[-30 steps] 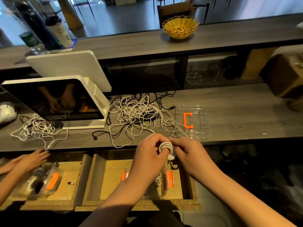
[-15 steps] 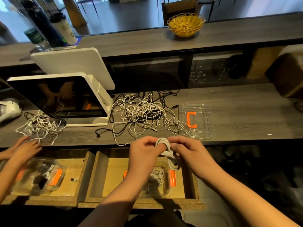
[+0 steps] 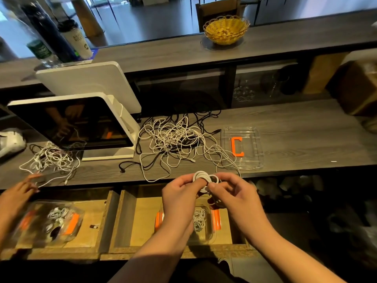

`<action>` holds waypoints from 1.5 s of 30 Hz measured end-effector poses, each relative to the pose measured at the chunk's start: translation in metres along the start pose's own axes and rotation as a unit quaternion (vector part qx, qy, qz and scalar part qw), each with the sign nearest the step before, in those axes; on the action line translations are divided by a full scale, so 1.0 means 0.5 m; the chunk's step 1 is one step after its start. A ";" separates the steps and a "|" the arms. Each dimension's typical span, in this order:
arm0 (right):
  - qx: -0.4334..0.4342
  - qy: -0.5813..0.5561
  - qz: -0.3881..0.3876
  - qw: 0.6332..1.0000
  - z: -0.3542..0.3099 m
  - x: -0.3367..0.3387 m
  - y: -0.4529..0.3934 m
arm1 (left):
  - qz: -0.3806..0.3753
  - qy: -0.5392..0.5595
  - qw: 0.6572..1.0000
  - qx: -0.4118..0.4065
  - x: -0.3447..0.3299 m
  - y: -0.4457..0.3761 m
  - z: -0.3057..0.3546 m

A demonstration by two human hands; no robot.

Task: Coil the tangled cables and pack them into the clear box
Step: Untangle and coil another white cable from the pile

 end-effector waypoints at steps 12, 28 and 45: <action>0.024 0.022 0.020 0.999 -0.016 0.010 0.011 | -0.058 -0.041 0.997 0.002 0.002 0.012 0.018; -0.007 0.033 0.033 0.999 -0.006 0.019 0.007 | -0.182 -0.018 0.980 0.081 0.012 -0.013 0.019; -0.097 -0.037 -0.162 0.981 -0.009 -0.029 -0.007 | -0.352 0.120 0.903 0.215 0.040 -0.050 0.026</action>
Point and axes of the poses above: each hand's wrist, its own y-axis away from the middle knuckle, its own x-axis out of the back of the hand, z = x × y, the point moved 6 cm from there along -y, towards the middle knuckle, and after that the axes turned 7 degrees about y, right-handed, at the moved point
